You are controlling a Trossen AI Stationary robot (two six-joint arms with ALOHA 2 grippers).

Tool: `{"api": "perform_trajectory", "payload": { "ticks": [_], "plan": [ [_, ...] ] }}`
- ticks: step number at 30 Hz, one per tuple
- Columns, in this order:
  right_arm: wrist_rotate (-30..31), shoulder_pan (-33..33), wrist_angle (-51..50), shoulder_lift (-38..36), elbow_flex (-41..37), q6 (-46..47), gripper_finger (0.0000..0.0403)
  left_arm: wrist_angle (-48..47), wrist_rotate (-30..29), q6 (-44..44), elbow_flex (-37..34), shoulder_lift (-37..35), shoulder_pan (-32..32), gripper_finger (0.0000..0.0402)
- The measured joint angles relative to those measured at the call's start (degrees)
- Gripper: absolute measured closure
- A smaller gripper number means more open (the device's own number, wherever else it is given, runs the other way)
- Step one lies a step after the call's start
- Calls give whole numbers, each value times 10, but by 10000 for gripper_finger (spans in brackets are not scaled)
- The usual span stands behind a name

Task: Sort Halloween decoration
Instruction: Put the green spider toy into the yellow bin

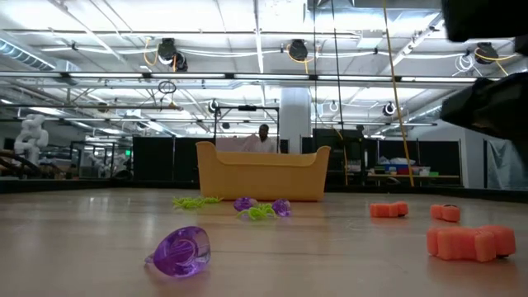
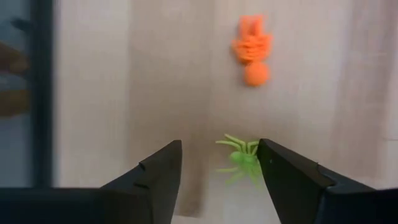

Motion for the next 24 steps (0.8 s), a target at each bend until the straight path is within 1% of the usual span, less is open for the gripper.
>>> {"api": "perform_trajectory", "payload": {
  "ticks": [3, 6, 10, 14, 20, 22, 24],
  "plan": [
    [3, -5, -8, 0, 0, -21, 212, -1, -1, 0, 0, 0, 0, 210],
    [4, -8, -12, 0, 0, -36, 236, -1, -5, 0, 0, 0, 0, 210],
    [5, -11, -13, 0, -1, -39, 280, -1, -10, 0, 0, 0, 0, 210],
    [18, -12, -13, 1, -1, -39, 325, -1, -14, 0, 0, 0, 0, 210],
    [18, -12, -11, 0, -1, -39, 386, -2, -15, 0, 0, 0, 0, 210],
    [16, -12, -11, -1, -1, -39, 397, -2, -15, 0, 0, 0, 0, 210],
    [12, -12, -12, -6, -2, -38, 398, -7, -15, 0, 0, 0, 0, 210]
  ]
}}
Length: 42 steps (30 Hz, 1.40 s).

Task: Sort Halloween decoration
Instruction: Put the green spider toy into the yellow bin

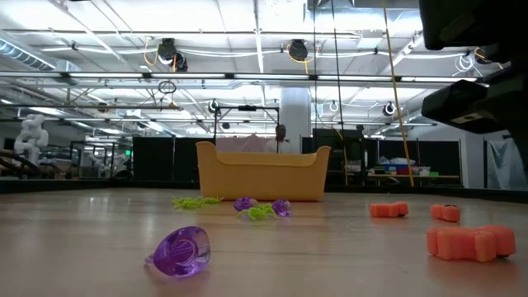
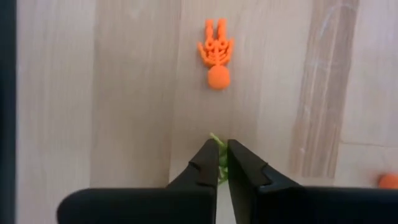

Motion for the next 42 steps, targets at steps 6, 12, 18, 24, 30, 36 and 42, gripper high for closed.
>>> {"api": "perform_trajectory", "payload": {
  "ticks": [6, 12, 18, 24, 30, 36, 42],
  "plan": [
    [-20, -2, -4, -30, -2, 4, 401, -14, 0, -1, 0, 0, 0, 210],
    [-30, -4, -2, -93, -2, 19, 402, -15, 0, -5, 0, 0, 0, 210],
    [-29, -17, 10, -180, -1, 60, 402, -15, 0, -5, 0, 0, 0, 210],
    [-25, -45, 61, -264, -1, 86, 403, 0, 0, -5, 0, 0, 0, 210],
    [6, -79, 109, -329, 0, 68, 403, 22, -2, -5, 0, 0, 0, 210],
    [48, -113, 152, -380, 0, 9, 403, 29, -5, -5, 0, 0, 0, 210],
    [84, -137, 185, -420, 0, -46, 403, 29, -10, -5, 0, 0, 5, 210]
  ]
}}
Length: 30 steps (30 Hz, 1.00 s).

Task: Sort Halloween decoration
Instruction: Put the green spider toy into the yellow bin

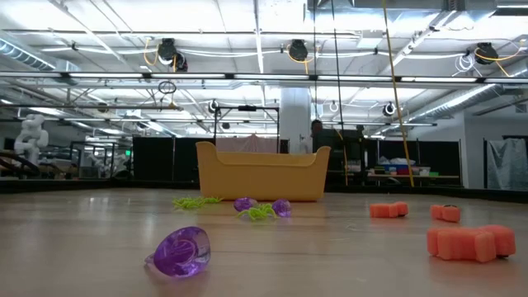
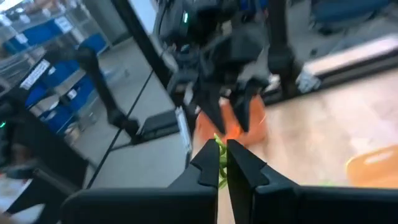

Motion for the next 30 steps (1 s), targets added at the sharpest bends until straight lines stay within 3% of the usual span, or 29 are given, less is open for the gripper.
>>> {"api": "perform_trajectory", "payload": {
  "ticks": [9, 14, 21, 30],
  "plan": [
    [25, -40, 22, -24, 0, -40, 403, 12, -1, 10, 0, 0, 30, 210],
    [23, -45, 29, -25, 0, -46, 403, 72, -1, 90, 0, 0, 51, 210],
    [-34, -53, 30, -25, 0, -34, 403, 140, -1, 181, 0, 0, 70, 210],
    [-36, -57, 26, -25, 0, -109, 403, 145, -1, 184, 0, 0, 73, 210]
  ]
}}
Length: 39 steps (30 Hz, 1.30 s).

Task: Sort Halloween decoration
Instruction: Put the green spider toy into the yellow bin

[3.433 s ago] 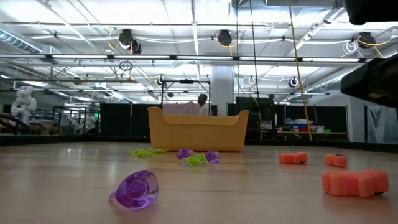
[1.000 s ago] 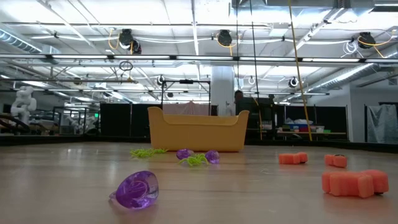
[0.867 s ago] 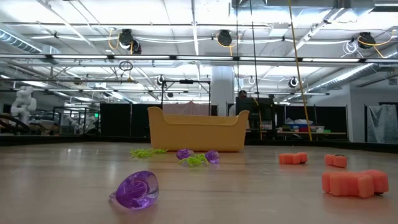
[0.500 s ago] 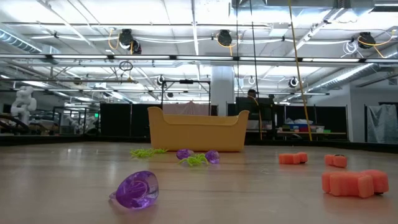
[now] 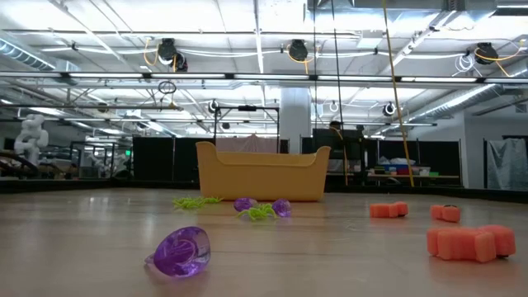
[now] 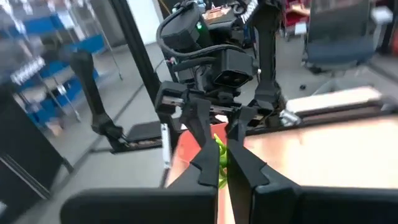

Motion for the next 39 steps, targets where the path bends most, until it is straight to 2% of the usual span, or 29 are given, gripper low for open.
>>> {"api": "perform_trajectory", "payload": {
  "ticks": [13, 16, 26, 39],
  "plan": [
    [3, 0, -5, 0, 0, -349, 403, 4, 0, -3, 0, 0, 0, 210],
    [3, -4, -5, 0, 0, -403, 403, 4, 0, -2, 0, 0, 0, 210],
    [3, -10, -5, 0, 0, -446, 403, 4, 0, 0, 0, 0, 0, 210],
    [3, -10, -4, 0, 0, -427, 403, 3, 0, 0, 0, 0, 0, 210]
  ]
}}
